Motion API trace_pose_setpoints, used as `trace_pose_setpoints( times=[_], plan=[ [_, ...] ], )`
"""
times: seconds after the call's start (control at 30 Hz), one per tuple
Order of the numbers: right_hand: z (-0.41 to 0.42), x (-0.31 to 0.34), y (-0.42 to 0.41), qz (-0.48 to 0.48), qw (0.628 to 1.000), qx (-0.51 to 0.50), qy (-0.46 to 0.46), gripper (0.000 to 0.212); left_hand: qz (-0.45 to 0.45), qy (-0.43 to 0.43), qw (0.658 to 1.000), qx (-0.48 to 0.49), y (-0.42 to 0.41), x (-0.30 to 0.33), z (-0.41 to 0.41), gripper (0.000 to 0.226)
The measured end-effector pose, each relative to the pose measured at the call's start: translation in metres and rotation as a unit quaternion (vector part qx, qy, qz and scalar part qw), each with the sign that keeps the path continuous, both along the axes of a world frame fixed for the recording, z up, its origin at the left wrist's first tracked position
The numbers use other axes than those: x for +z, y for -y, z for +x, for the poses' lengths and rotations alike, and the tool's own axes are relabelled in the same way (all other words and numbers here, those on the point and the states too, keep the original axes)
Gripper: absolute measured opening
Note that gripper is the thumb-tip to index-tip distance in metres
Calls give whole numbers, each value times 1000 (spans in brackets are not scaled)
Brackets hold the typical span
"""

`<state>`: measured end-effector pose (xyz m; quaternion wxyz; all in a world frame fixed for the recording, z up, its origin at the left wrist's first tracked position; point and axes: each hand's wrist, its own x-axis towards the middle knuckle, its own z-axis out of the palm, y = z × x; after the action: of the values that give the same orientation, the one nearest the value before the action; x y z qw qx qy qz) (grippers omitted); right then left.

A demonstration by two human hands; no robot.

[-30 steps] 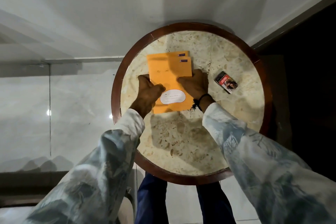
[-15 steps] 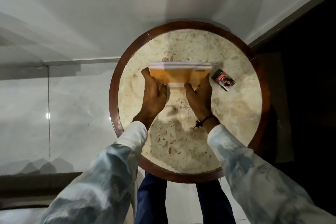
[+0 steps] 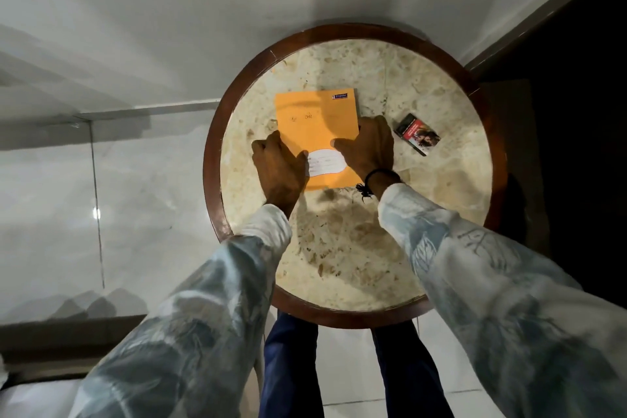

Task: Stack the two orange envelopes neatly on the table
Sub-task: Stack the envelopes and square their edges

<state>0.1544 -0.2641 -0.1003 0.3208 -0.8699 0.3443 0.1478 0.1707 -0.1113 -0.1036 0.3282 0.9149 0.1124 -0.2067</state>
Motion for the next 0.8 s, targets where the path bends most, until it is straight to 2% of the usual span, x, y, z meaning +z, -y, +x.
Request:
trace_pose_setpoints(
  times=[0.1,0.2,0.3,0.37,0.43,0.5,0.57,0.63,0.73,0.8],
  plan=[
    [-3,1,7,20,1000,-7,11,35,5,-11,1000,5,3,5,1,68],
    [-18,13,29,-36,997,-48,57,45,81,45,995,-21,14,16,-1,66],
    [-38,18,69,-124,986,-77,86,45,142,121,968,-170,27,21,-9,58],
    [-44,18,91,-133,987,-82,35,53,159,120,950,-242,37,17,-13,54],
    [-45,15,102,-111,993,-49,-10,48,185,106,939,-271,43,12,-16,53],
    [-43,13,103,-94,996,-5,-12,38,199,110,933,-278,44,8,-18,54],
    [-40,13,104,-89,995,31,-15,36,203,104,933,-280,45,7,-17,56],
    [-38,15,102,-93,992,85,-19,42,204,91,932,-286,44,8,-16,57],
    [-36,20,100,-163,967,197,-14,57,202,80,932,-290,46,9,-17,56],
    [-38,18,97,-152,976,154,0,67,208,78,931,-289,47,9,-19,56]
  ],
)
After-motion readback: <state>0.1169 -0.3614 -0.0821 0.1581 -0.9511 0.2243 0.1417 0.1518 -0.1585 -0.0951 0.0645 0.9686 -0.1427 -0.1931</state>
